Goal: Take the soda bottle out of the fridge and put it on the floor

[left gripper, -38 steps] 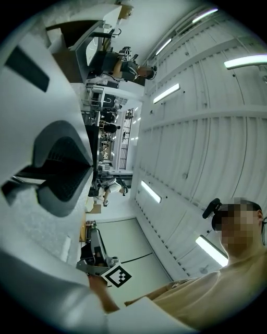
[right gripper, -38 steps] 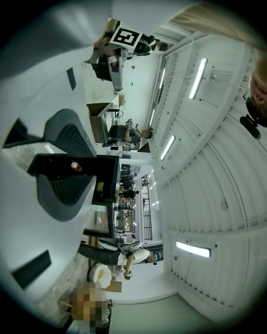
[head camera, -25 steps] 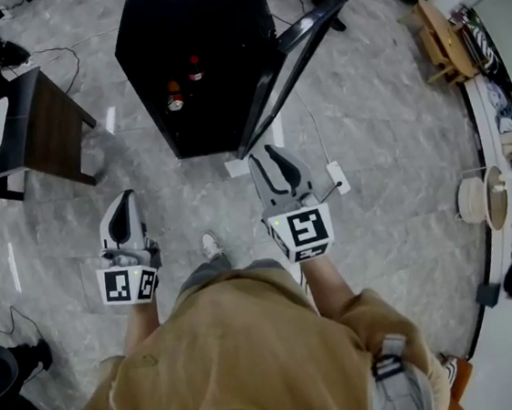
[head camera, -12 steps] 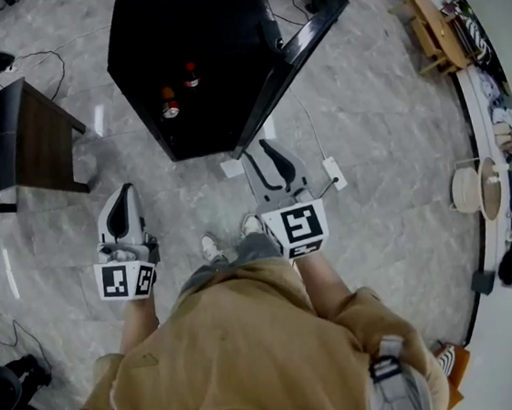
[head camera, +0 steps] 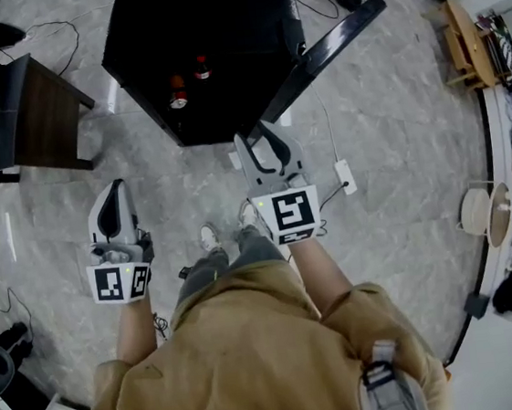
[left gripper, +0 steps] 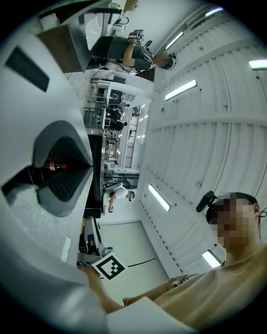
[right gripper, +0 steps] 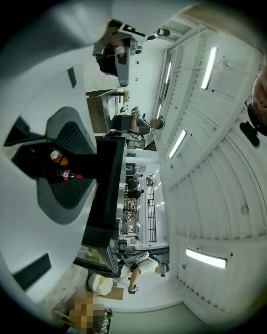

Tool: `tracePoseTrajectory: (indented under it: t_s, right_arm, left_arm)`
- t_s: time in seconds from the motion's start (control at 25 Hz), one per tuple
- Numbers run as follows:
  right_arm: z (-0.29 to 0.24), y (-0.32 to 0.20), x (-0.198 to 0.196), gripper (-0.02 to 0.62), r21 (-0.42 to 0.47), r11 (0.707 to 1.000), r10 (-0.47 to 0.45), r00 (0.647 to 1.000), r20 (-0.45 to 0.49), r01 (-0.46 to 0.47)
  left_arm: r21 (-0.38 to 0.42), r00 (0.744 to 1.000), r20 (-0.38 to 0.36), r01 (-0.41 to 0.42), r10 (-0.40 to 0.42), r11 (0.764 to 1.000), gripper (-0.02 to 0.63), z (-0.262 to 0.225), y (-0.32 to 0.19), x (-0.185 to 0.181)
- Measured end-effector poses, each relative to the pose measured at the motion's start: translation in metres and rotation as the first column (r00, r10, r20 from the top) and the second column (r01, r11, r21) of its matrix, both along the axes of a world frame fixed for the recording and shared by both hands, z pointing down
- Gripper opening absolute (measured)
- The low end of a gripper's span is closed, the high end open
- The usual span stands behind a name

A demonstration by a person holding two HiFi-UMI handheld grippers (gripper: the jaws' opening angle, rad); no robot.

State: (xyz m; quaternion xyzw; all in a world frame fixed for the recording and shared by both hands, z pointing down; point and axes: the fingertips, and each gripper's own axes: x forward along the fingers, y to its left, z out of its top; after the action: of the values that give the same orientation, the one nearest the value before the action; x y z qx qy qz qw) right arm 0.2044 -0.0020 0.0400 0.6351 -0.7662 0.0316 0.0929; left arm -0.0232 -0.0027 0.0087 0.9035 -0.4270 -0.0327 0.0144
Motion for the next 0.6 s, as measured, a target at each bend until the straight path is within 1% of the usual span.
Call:
tracePoseTrajectory:
  t_s: [0.16, 0.32, 0.44, 0.6]
  right_arm:
    - [0.041, -0.038, 0.002, 0.133, -0.018, 1.0, 0.003, 1.0, -0.025, -0.003]
    - [0.089, -0.074, -0.003, 0.146, -0.046, 0.999, -0.004, 1.0, -0.031, 0.002]
    - [0.123, -0.095, -0.004, 0.152, -0.072, 0.997, -0.002, 0.999, -0.032, 0.0]
    - [0.156, -0.125, -0.008, 0.174, -0.094, 0.996, 0.005, 1.0, -0.013, -0.007]
  left_arm:
    - [0.001, 0.999, -0.001, 0.035, -0.035, 0.999, 0.002, 0.023, -0.025, 0.004]
    - [-0.007, 0.998, -0.009, 0.062, -0.062, 0.998, 0.002, 0.059, -0.05, 0.008]
    - [-0.018, 0.998, -0.018, 0.061, -0.062, 0.998, 0.002, 0.082, -0.059, 0.016]
    - [-0.028, 0.999, -0.006, 0.053, -0.053, 0.998, 0.002, 0.11, -0.07, 0.018]
